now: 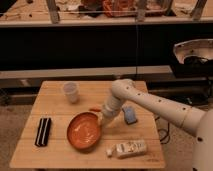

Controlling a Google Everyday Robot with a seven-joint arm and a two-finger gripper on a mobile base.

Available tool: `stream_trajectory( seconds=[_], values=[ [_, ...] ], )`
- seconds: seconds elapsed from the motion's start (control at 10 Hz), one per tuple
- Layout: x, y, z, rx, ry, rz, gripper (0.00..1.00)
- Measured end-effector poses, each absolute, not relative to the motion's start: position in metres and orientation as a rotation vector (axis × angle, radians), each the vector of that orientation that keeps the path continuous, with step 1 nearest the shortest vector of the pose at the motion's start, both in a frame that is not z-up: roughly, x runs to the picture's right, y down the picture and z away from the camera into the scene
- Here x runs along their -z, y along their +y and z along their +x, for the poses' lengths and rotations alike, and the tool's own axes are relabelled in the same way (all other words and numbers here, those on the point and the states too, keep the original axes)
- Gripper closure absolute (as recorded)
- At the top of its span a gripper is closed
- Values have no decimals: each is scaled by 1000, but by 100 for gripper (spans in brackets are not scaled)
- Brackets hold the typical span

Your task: Drag the ceramic bowl in a circle

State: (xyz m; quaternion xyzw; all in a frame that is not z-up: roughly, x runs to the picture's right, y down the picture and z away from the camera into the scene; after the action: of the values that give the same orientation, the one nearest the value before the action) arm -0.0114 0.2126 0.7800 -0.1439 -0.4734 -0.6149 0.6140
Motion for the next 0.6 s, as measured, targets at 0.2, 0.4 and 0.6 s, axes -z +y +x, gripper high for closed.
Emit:
stream_trajectory(
  seconds=[0.2, 0.4, 0.6],
  values=[
    [-763, 236, 2, 1400, -1085, -361, 100],
    [-752, 249, 2, 1413, -1082, -381, 100],
    [-746, 255, -11, 1453, -1104, -388, 100]
  ],
)
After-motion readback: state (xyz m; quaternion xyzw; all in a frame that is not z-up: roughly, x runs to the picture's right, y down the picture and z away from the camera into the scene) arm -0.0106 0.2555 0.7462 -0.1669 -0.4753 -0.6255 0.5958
